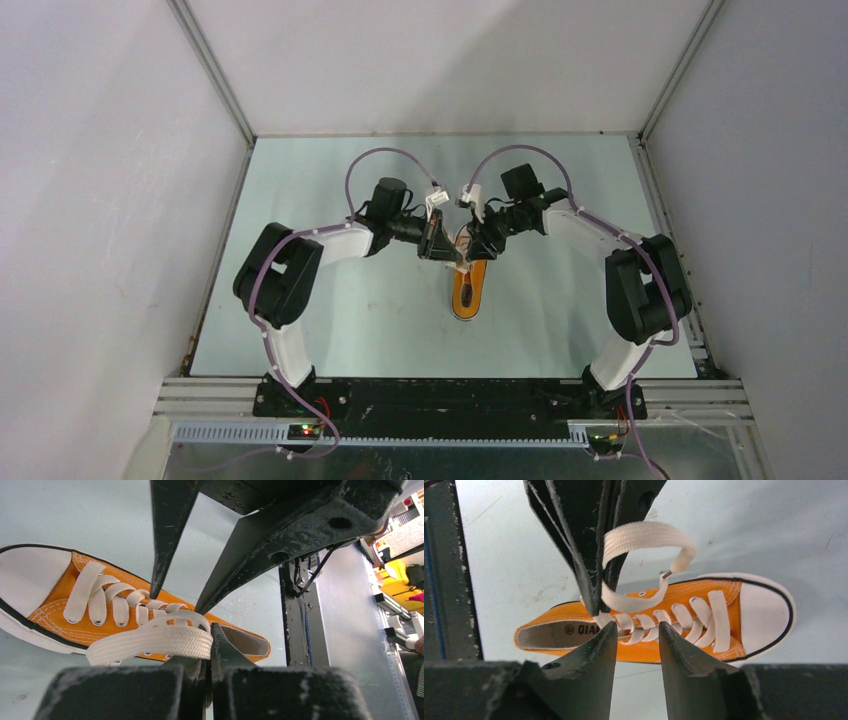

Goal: Tie the shoes

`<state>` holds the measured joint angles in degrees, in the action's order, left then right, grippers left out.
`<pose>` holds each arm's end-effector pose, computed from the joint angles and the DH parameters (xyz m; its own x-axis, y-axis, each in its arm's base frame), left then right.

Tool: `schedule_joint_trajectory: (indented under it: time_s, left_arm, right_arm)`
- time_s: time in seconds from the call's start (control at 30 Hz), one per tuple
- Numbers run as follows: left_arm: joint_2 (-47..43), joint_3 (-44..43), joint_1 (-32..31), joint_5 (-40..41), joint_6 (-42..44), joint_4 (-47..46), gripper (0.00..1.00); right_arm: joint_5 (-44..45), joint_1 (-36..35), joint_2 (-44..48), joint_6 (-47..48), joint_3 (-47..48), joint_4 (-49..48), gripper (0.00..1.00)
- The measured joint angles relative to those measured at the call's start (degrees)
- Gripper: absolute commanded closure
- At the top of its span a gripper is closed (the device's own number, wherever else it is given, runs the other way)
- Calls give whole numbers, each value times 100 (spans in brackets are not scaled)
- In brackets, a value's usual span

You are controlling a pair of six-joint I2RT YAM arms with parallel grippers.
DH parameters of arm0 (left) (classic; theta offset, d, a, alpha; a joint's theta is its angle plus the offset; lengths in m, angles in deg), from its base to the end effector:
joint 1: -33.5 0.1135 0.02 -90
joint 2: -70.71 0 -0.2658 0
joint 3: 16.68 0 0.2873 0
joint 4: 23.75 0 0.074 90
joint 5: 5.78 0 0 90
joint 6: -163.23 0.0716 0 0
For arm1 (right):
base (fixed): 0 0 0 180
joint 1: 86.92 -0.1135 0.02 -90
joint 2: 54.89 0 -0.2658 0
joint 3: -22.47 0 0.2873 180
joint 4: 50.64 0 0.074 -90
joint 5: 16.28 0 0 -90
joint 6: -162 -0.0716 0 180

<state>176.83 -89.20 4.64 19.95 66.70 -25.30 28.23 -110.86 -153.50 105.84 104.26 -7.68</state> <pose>0.3386 -0.2603 0.1541 -0.5616 0.2531 -0.7877 0.8197 0.0407 -0.5713 0.3424 0.2079 0.1859 -0.3149 -0.5669 -0.7612 -0.9486 0.2159 0.2315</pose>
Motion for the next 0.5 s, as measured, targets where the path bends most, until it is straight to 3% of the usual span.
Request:
schedule_joint_trajectory:
  time_s: [0.33,0.5]
  left_arm:
    - [0,13,57,-44,555,540,100]
    - [0,9,101,-44,732,754,100]
  right_arm:
    - [-160,-199,-286,474,-4,-402,60]
    - [-216,-229,-361,466,-7,-468,75]
